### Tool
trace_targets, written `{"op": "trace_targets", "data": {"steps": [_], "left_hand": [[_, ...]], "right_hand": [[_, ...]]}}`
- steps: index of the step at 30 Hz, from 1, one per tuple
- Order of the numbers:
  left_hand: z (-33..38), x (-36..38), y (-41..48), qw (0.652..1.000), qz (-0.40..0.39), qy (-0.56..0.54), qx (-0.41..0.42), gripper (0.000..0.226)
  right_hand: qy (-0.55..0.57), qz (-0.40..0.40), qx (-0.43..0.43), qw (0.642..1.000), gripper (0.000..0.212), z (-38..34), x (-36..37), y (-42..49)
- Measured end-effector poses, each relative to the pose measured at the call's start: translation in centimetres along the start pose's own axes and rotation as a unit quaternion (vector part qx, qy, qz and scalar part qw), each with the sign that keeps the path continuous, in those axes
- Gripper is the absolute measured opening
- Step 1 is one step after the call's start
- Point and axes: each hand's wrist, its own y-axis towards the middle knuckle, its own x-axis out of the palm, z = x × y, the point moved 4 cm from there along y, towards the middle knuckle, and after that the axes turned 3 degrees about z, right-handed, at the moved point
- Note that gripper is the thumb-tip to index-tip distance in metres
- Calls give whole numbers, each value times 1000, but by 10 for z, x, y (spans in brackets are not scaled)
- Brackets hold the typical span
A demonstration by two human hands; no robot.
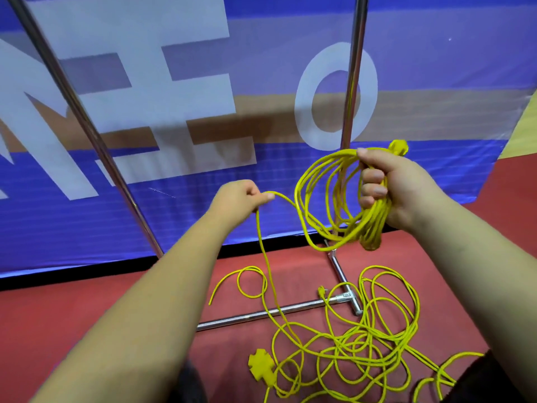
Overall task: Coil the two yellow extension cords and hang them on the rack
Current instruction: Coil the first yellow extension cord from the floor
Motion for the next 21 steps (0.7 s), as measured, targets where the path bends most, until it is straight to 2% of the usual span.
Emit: {"op": "trace_targets", "data": {"steps": [2, 4, 6, 9, 11, 13, 14, 17, 18, 19, 21], "left_hand": [[22, -17, -1, 994, 0, -102, -29, 48], [36, -25, -4, 962, -11, -247, -116, 48], [44, -23, -10, 915, -79, -349, -186, 45], [55, -17, -20, 814, -208, -487, -238, 22], [57, -16, -25, 783, -234, -519, -251, 11], [53, -15, -27, 790, -232, -506, -257, 15], [50, -15, -27, 812, -223, -479, -246, 16], [43, -23, -30, 918, -184, -307, -168, 21], [43, -25, -33, 936, -170, -269, -151, 24], [44, -24, -34, 940, -157, -265, -148, 27], [46, -19, -38, 920, -140, -324, -170, 31]], "right_hand": [[-39, 20, -27, 999, 40, 2, 1, 2], [-58, 30, -50, 997, 39, 3, 2, 5], [-80, 31, -75, 994, 37, 4, 4, 8], [-140, 28, -118, 983, 35, 8, 9, 11], [-175, 27, -138, 974, 37, 12, 14, 12], [-190, 35, -149, 970, 37, 17, 18, 12], [-194, 41, -152, 968, 37, 18, 20, 12], [-209, 53, -164, 963, 40, 22, 26, 14], [-216, 58, -169, 960, 40, 23, 28, 15], [-228, 63, -176, 955, 40, 25, 29, 17], [-281, 71, -191, 938, 40, 29, 30, 21]]}}
